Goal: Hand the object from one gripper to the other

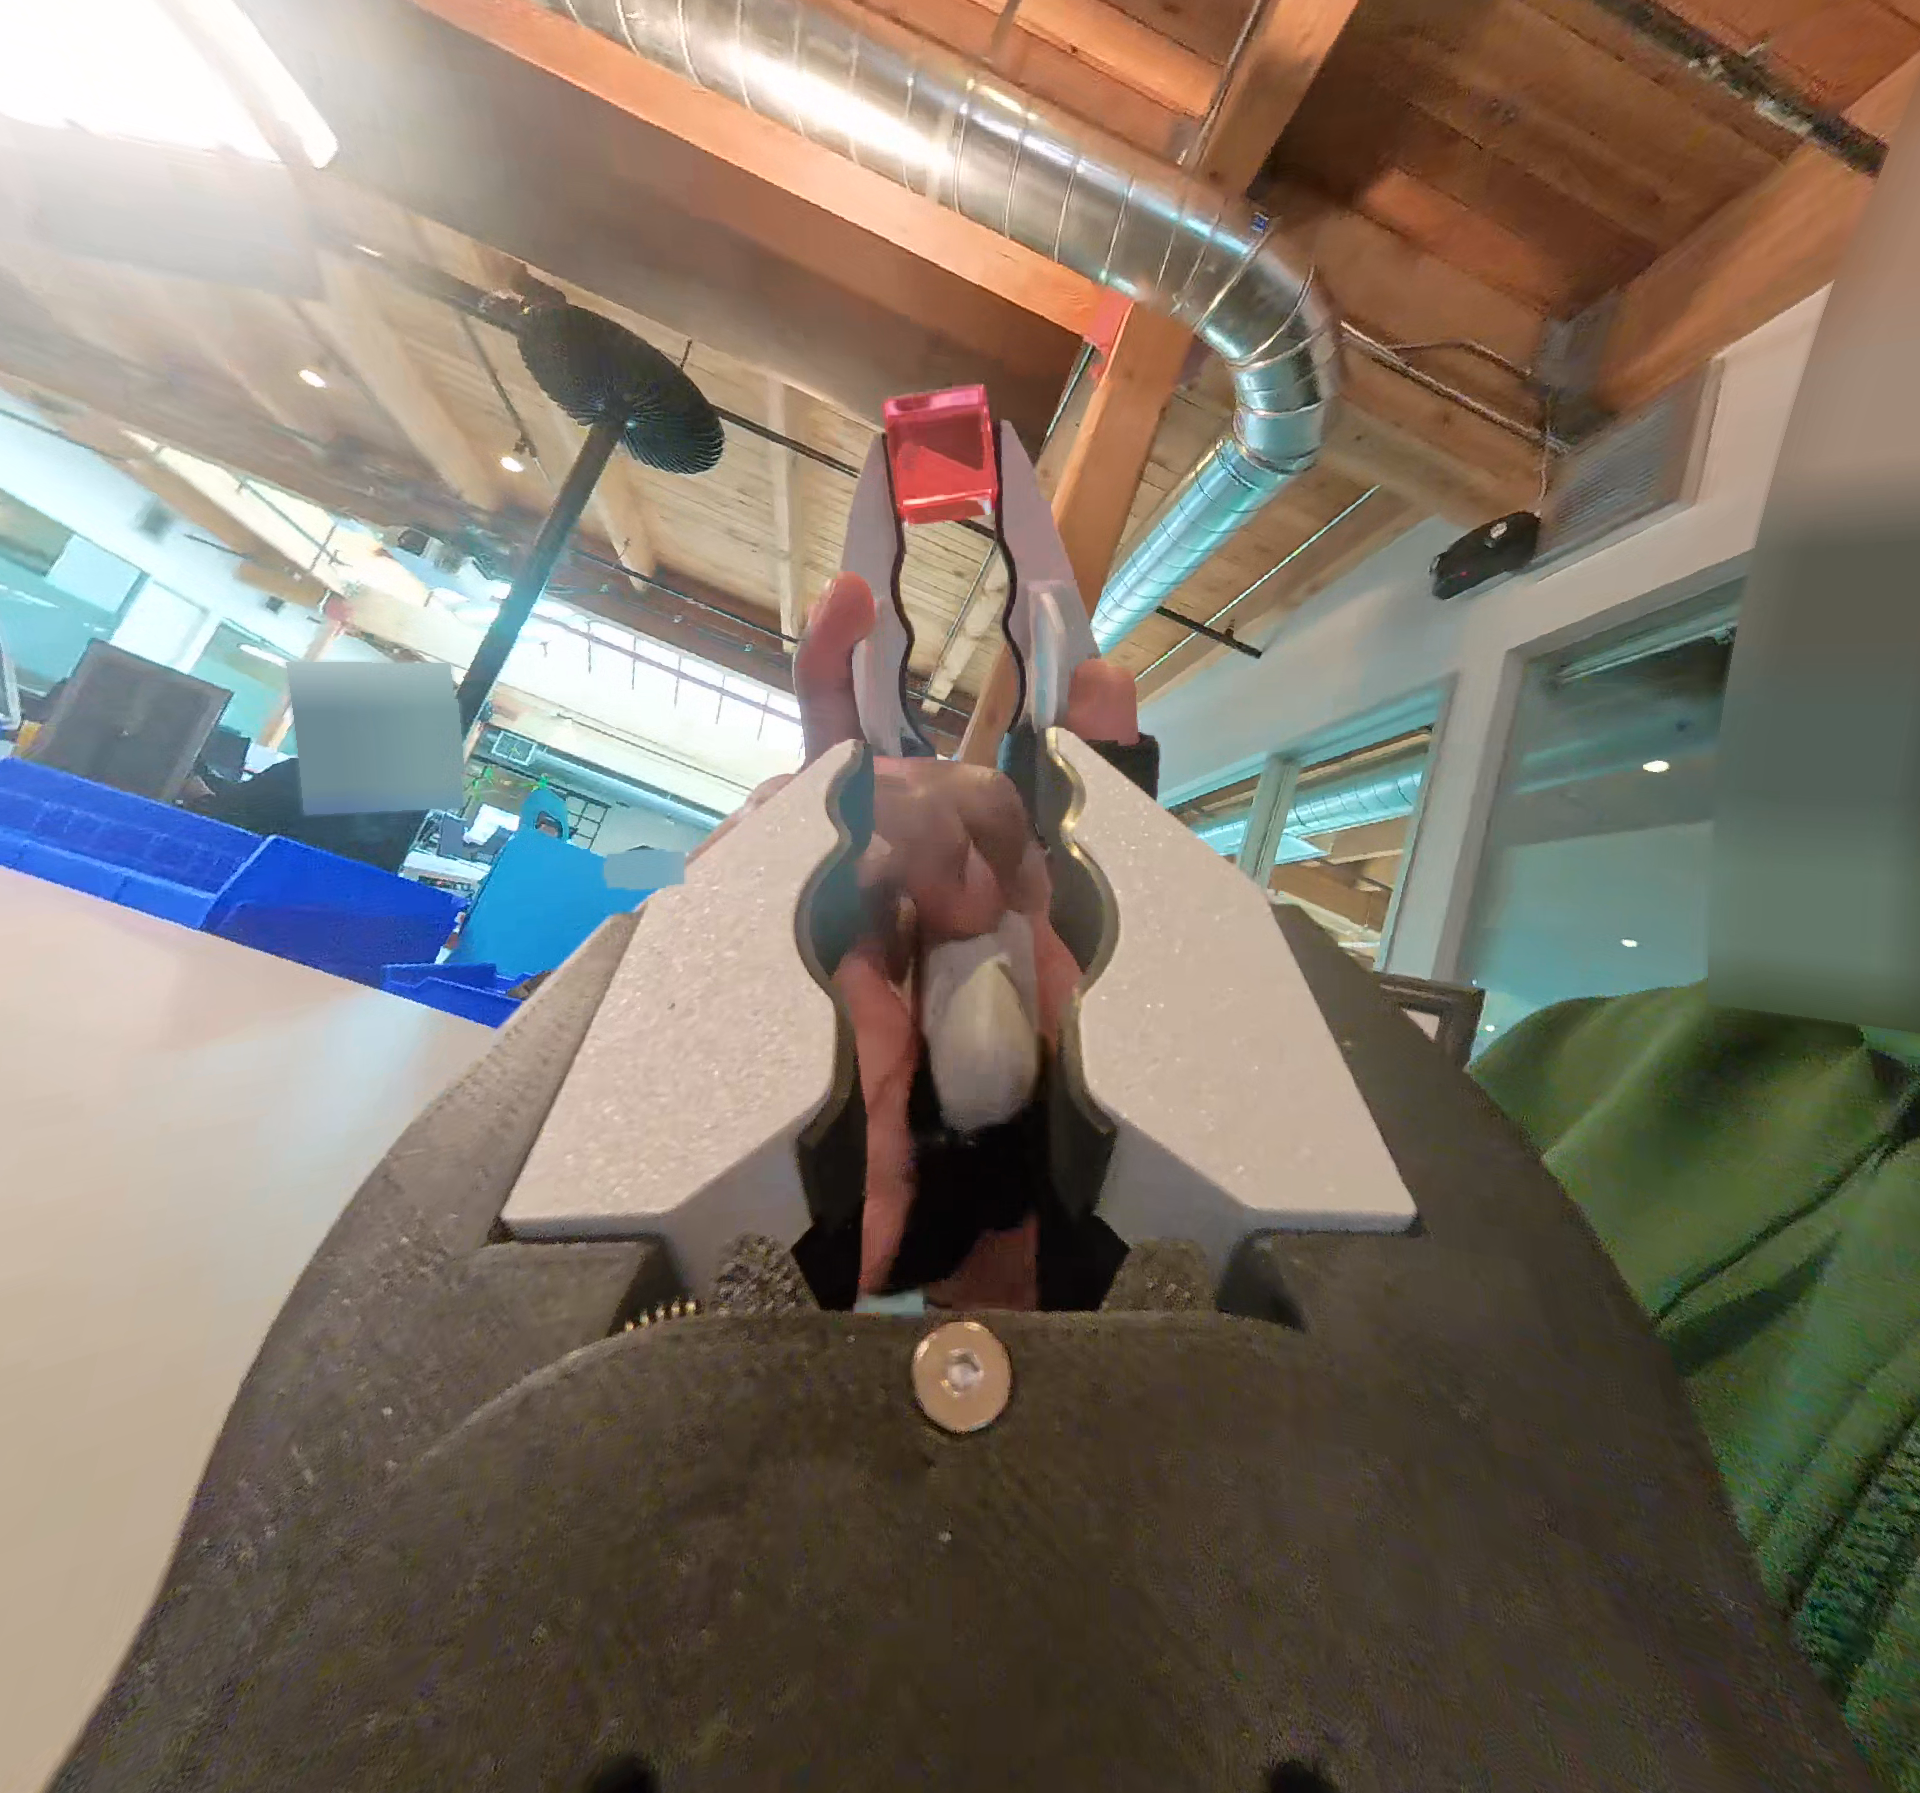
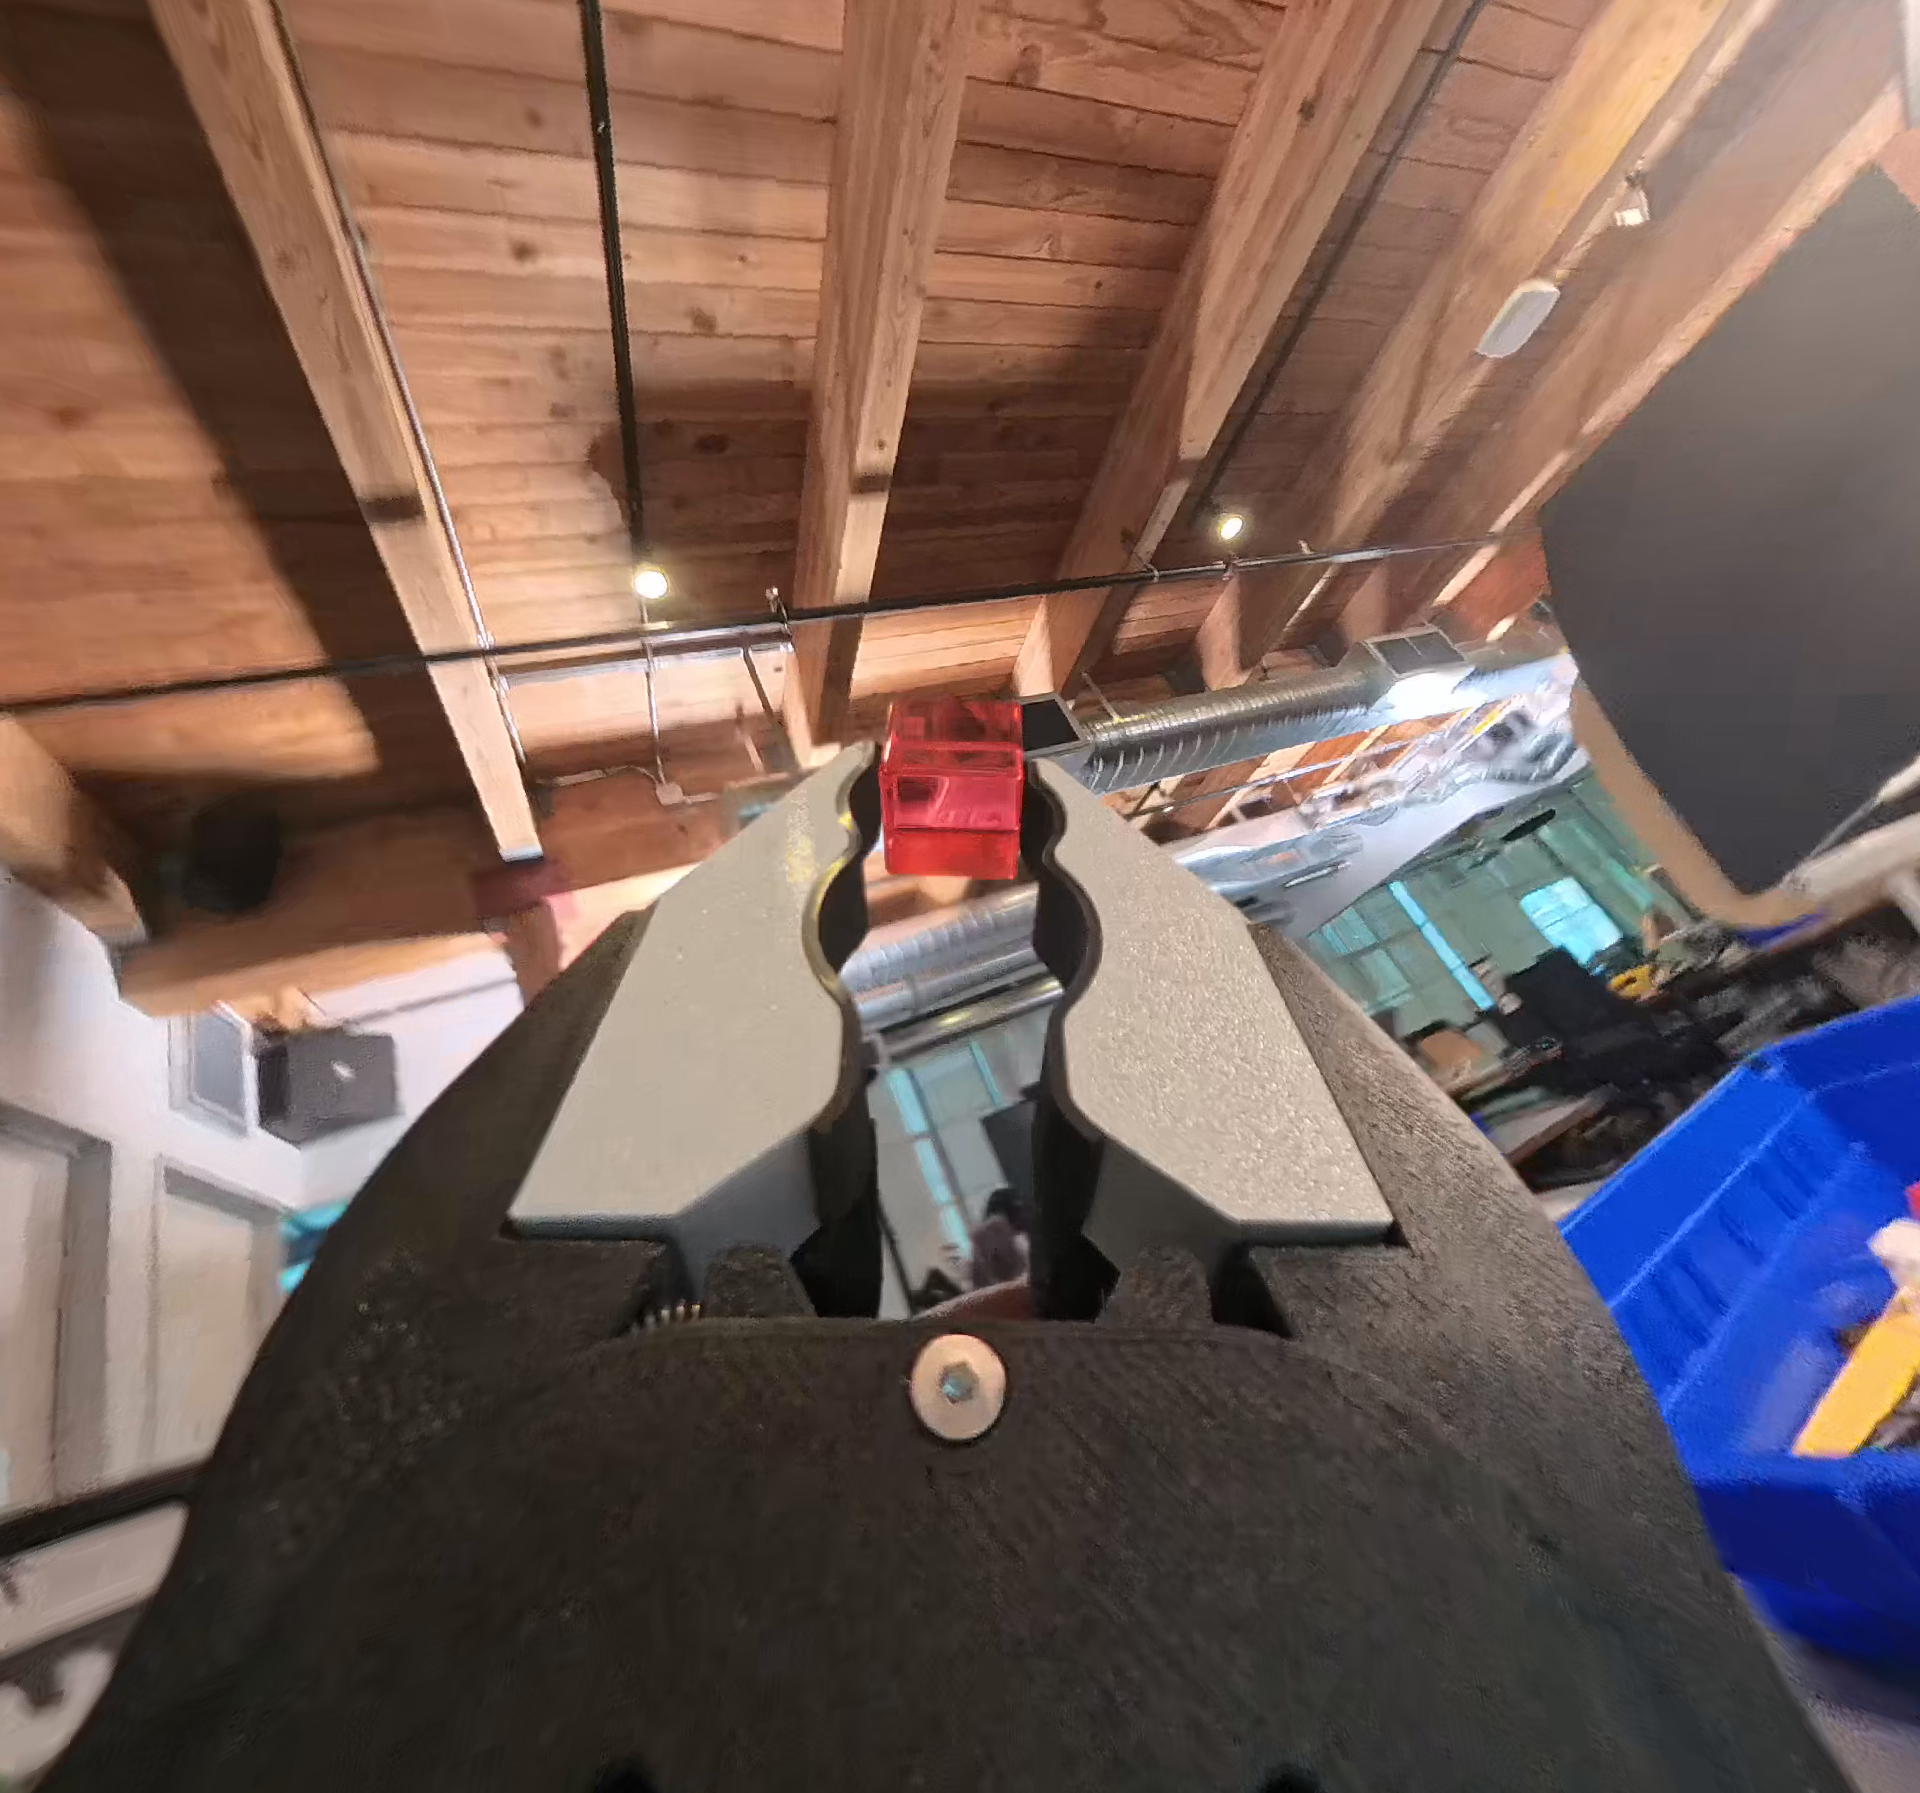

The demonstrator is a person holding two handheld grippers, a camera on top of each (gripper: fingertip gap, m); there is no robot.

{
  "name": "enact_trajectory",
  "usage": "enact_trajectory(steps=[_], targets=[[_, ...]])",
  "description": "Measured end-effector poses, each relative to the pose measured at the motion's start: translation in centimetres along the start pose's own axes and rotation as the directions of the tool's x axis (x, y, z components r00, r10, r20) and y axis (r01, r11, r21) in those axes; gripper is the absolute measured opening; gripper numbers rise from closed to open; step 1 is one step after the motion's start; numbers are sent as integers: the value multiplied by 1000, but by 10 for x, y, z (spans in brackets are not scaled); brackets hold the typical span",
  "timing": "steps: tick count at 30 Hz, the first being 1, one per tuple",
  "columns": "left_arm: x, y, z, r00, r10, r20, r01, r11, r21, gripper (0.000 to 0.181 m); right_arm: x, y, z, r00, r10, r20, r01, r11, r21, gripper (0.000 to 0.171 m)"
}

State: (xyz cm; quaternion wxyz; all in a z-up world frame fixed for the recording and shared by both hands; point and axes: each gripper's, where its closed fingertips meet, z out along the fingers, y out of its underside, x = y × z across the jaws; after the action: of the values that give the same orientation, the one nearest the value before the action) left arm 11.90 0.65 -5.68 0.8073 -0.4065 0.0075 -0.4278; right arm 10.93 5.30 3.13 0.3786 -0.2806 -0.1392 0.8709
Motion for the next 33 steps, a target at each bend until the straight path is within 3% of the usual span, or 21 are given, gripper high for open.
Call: enact_trajectory(steps=[2,5,9,12,14,17,21,27,33], targets=[[2,-1,-1,1000,28,8,-28,1000,2,42,7,-8,3,990,-141,-19,141,990,-6,26],[-19,-14,-3,980,124,153,-126,992,9,46,15,-1,9,922,-385,30,385,914,-127,26],[-62,-51,-3,898,255,360,-230,967,-112,51,45,20,10,629,-769,115,755,570,-322,26],[-96,-77,3,799,393,456,-299,916,-268,76,70,26,21,361,-923,132,879,290,-378,26],[-115,-93,0,710,481,514,-368,876,-312,76,85,45,24,295,-944,150,882,209,-423,27],[-118,-84,-6,672,539,508,-374,839,-396,75,99,76,8,205,-950,235,885,77,-460,26],[-114,-85,-21,503,722,476,-505,692,-516,64,101,88,-6,60,-940,335,898,-96,-430,27],[-107,-59,-15,565,738,369,-492,660,-568,59,105,96,-16,2,-922,387,892,-174,-418,26],[-113,-39,-17,591,742,315,-439,624,-646,55,95,113,-21,-86,-877,472,913,-259,-315,27]])
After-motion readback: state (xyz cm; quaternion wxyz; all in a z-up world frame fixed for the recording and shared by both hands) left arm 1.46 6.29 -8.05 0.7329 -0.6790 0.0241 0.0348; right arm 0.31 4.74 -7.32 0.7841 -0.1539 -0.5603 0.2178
